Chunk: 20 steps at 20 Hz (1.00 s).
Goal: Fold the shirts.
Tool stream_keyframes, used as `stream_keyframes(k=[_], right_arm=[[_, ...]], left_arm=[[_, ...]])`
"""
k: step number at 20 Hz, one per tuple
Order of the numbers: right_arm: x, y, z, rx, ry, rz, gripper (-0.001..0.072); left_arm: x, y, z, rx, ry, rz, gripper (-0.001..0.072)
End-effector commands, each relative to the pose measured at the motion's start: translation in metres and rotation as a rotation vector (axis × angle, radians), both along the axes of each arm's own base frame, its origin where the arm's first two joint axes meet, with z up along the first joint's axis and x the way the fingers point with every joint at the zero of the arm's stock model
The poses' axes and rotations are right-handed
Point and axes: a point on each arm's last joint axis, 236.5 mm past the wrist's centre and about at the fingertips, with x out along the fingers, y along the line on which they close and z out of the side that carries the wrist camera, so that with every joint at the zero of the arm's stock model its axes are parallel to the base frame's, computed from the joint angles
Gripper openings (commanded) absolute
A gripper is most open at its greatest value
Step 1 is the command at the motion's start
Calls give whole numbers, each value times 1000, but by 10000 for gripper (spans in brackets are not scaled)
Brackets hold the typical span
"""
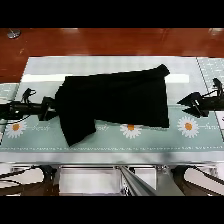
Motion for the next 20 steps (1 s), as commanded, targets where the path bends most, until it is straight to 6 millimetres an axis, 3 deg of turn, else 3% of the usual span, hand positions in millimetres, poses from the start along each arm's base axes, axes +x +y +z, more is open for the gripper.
stream_keyframes(k=[1,3,8,12,16,20], right_arm=[[-23,-17,-21,-100,95,14,617],[-47,-22,-40,-129,210,-11,617],[-87,20,-66,16,311,2,617],[-83,40,-67,23,288,57,617],[-44,56,-71,-10,184,8,616],[-33,90,-76,27,207,74,597]], left_arm=[[7,-21,-2,2,-26,-65,37],[8,-27,8,-14,-52,-119,22],[9,-28,12,-17,-60,-131,22],[9,-28,12,-15,-61,-129,22],[9,-28,12,-15,-62,-130,23],[9,-28,12,-15,-62,-130,22]])
